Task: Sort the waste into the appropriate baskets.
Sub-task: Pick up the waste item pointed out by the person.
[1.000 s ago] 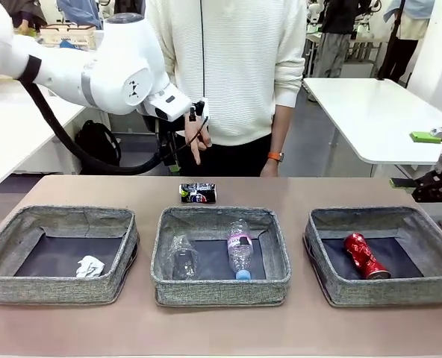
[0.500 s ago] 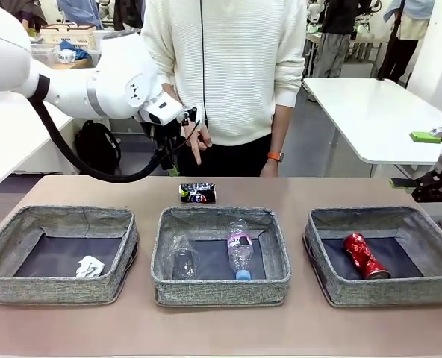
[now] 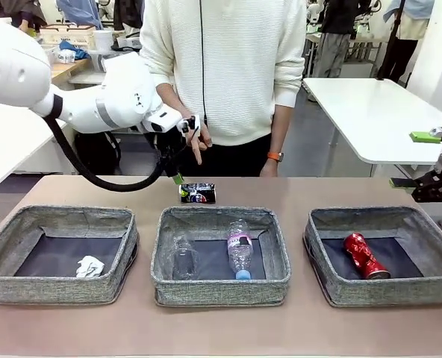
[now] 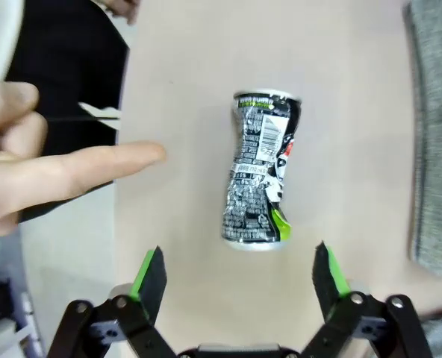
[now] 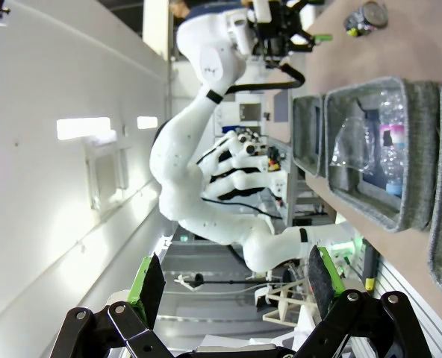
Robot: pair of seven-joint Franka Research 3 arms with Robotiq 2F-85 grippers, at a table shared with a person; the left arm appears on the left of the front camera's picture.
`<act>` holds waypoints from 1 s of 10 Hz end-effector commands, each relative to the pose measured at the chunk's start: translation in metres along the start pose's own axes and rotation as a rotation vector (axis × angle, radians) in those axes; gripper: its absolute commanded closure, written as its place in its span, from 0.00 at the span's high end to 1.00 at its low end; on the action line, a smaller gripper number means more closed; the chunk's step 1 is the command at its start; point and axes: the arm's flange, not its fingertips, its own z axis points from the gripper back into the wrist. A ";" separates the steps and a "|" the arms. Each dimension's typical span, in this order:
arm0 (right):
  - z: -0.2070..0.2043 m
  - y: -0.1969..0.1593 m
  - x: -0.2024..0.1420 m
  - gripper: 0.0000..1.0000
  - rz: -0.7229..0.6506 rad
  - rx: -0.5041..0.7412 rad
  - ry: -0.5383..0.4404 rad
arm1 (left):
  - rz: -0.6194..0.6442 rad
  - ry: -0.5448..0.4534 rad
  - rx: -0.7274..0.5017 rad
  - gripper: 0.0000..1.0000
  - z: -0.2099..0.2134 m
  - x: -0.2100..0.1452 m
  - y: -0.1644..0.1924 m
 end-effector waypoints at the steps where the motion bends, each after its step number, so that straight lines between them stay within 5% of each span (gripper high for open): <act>1: 0.000 0.003 -0.002 1.00 0.000 0.000 0.008 | -0.023 -0.019 -0.067 1.00 -0.016 0.000 0.012; 10: 0.000 0.003 -0.002 1.00 0.000 0.000 0.008 | -0.016 -0.011 -0.172 1.00 -0.070 0.014 0.014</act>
